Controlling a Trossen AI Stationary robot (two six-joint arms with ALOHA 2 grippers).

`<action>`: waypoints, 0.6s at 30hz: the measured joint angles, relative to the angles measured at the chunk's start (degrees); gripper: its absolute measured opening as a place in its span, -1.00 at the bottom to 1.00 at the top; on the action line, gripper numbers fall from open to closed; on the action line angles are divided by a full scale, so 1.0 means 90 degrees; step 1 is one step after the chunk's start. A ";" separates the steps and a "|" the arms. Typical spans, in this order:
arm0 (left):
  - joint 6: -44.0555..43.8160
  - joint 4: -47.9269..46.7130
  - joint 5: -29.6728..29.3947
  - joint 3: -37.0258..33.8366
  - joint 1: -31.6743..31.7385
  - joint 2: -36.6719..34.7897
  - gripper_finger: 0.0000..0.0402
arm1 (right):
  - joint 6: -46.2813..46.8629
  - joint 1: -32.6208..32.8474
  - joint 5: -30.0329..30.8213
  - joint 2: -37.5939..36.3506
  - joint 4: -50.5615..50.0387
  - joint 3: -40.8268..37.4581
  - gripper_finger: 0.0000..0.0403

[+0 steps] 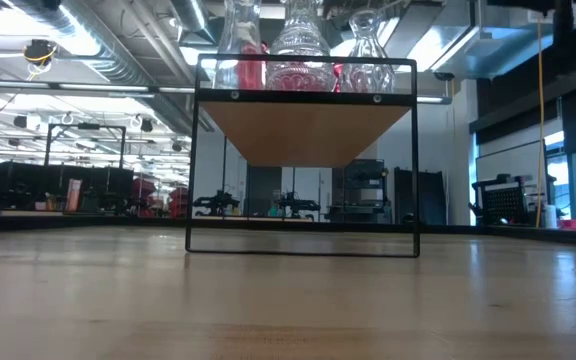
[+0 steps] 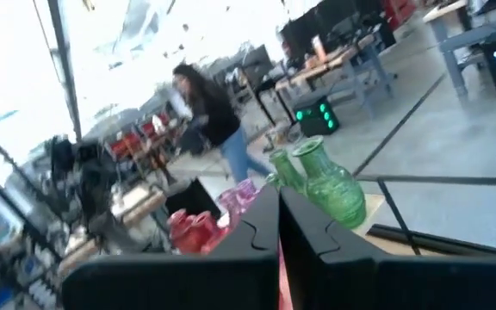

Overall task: Sort vases onto shelf
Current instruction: Return to Home Position

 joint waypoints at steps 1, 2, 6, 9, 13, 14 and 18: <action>-0.0079 0.0022 -0.0111 -0.0182 0.0007 -0.0304 -0.99 | -0.0140 0.0000 0.0088 -0.0098 0.0373 -0.0237 -1.00; -0.0145 0.0076 -0.0162 -0.0402 0.0004 -0.0579 -0.99 | -0.0329 0.0000 0.0152 -0.0192 0.0832 -0.0496 -1.00; -0.0617 0.0564 -0.0169 -0.1474 0.0004 -0.1663 -1.00 | -0.1183 0.0000 0.0150 -0.0440 0.3201 -0.1791 -1.00; -0.0883 0.0985 0.0001 -0.2255 0.0004 -0.2374 -1.00 | -0.1685 0.0000 -0.0011 -0.0527 0.5131 -0.2793 -1.00; -0.1020 0.1234 0.0011 -0.2969 0.0004 -0.2912 -1.00 | -0.2633 -0.0002 -0.0170 -0.0655 0.7664 -0.3838 -1.00; -0.0995 0.1173 -0.0006 -0.3014 0.0004 -0.2886 -1.00 | -0.2942 -0.0002 -0.0195 -0.0674 0.8272 -0.4036 -1.00; -0.0742 0.1359 -0.0062 -0.3213 0.0004 -0.2903 -1.00 | -0.3924 -0.0004 -0.0170 -0.0782 0.9307 -0.4250 -1.00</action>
